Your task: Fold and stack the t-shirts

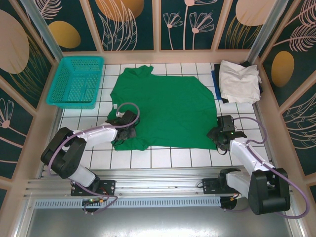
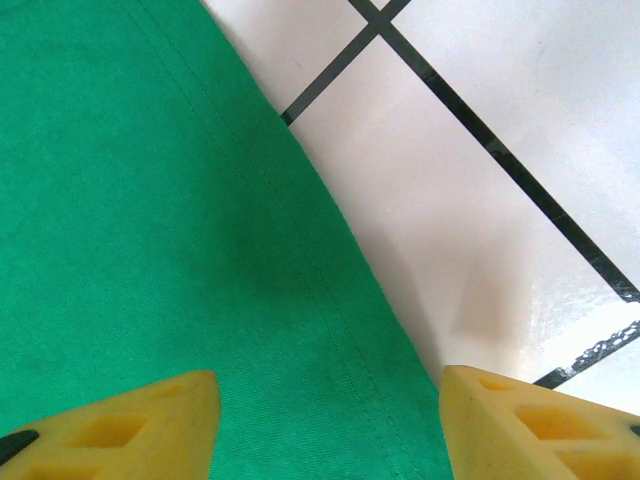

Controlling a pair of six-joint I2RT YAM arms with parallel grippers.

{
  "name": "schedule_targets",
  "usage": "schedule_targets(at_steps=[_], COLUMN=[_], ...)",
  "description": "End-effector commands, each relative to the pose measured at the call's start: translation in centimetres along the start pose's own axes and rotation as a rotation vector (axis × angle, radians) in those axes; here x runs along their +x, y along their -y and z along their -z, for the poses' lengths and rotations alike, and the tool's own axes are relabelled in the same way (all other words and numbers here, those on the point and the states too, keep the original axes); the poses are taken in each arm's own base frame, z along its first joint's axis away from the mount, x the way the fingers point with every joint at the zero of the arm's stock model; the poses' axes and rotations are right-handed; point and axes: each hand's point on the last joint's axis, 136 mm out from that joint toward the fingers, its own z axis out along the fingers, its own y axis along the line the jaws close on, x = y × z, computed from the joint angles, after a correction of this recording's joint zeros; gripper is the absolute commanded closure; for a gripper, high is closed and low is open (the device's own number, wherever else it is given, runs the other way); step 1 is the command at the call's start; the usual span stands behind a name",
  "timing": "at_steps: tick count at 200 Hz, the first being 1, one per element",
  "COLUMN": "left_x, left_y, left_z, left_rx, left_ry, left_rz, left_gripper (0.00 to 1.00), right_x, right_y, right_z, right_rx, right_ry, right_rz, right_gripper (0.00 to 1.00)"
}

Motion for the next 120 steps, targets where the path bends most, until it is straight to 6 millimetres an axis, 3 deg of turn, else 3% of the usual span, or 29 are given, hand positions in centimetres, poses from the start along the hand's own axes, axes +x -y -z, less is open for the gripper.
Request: schedule_targets(at_steps=[1,14,65,79,94,120], left_x=[-0.7,-0.7,-0.5,0.0,0.6,1.2], left_y=[0.0,0.0,-0.8,-0.8,-0.4,-0.6], left_z=[0.5,0.9,2.8,2.3,1.3,0.0], left_rx=[-0.004,0.001,0.021,0.021,0.025,0.001], left_ry=[0.015,0.016,0.037,0.019,-0.016,-0.040], left_rz=[-0.009,-0.008,0.007,-0.001,-0.022,-0.039], left_gripper=[0.96,1.00,1.00,0.83,0.74,0.67], right_x=[0.3,0.2,-0.1,0.0,0.0,0.1], right_y=[1.1,0.8,0.5,0.6,0.6,0.5], right_z=[0.0,0.3,1.2,1.1,0.8,0.6], right_rx=[0.050,0.036,0.022,0.033,0.034,0.038], right_ry=[-0.007,-0.010,0.001,-0.001,-0.005,-0.013], right_rz=[-0.018,-0.025,-0.032,-0.031,-0.028,-0.022], right_gripper=[0.40,0.39,0.30,0.27,0.26,0.25])
